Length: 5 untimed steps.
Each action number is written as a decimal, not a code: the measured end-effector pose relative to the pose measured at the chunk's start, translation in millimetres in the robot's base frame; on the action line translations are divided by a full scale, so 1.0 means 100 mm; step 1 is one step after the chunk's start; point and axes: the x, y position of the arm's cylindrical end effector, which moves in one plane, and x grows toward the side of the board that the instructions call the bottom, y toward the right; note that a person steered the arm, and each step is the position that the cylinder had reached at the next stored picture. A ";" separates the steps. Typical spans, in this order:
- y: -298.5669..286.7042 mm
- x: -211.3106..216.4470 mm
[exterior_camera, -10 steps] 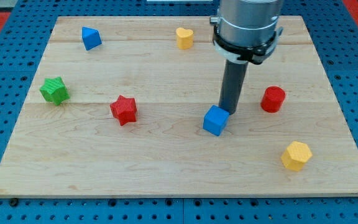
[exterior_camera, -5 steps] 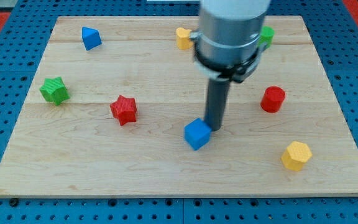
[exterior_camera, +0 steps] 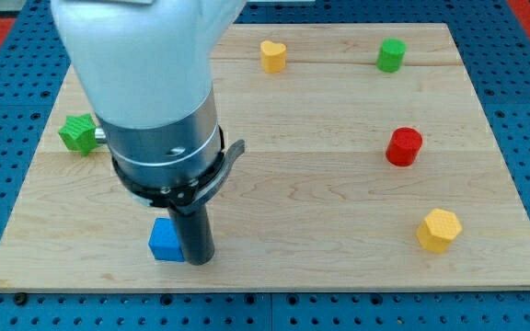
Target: Push blue cue towards the bottom left of the board
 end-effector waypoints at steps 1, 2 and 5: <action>-0.39 -0.13; -0.38 -0.33; -0.48 -0.55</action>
